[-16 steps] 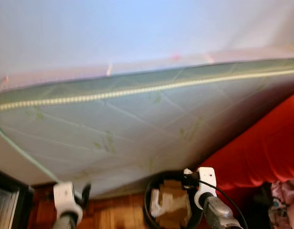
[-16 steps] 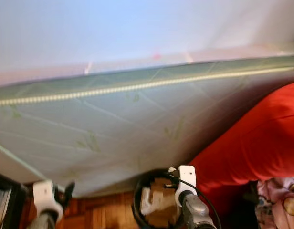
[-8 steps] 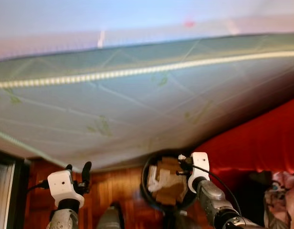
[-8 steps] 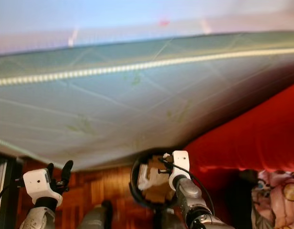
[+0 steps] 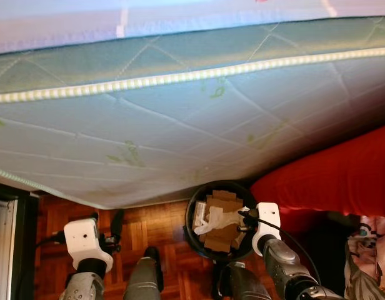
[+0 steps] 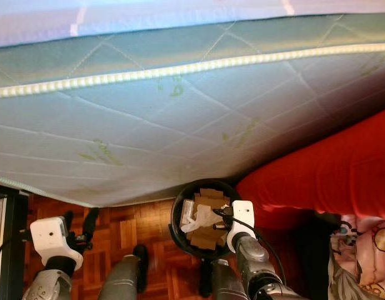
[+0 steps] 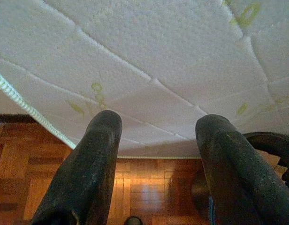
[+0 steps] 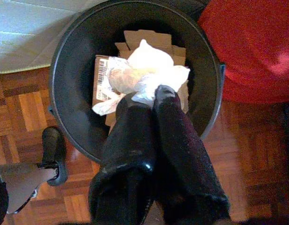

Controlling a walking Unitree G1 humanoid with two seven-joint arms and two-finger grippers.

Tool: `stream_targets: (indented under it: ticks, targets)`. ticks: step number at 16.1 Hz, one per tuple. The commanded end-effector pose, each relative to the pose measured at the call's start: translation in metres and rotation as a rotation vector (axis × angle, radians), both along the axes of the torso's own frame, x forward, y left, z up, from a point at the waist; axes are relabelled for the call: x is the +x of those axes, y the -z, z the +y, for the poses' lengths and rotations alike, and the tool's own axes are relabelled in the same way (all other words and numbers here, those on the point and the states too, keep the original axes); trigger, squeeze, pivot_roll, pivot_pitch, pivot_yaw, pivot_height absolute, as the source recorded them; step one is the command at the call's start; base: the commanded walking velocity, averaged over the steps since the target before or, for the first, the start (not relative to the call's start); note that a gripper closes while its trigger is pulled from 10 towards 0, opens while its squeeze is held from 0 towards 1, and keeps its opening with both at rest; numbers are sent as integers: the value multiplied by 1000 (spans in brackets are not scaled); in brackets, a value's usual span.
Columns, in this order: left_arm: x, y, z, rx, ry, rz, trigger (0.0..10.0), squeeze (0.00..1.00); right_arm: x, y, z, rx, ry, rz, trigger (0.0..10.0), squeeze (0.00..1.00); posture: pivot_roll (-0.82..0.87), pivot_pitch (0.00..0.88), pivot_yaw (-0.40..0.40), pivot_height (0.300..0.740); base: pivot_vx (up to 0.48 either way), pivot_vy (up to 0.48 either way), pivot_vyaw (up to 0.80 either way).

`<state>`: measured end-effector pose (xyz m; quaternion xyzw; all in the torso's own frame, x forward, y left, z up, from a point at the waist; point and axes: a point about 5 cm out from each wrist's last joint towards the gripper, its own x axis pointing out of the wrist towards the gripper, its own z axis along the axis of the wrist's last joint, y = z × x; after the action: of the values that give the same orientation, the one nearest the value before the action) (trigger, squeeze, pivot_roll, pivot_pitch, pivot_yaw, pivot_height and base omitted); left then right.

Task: Clean up the room

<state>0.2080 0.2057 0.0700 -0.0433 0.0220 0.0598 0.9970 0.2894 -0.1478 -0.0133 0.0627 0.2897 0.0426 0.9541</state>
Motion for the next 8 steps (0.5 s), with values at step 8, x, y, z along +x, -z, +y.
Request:
stream_targets:
  ticks: [8]
  targets:
    - [-7,5,9,-2,-25,67,10000,0,-9,9,9,44,-63,60,10000,863,290,520,-54,740,0,0,0]
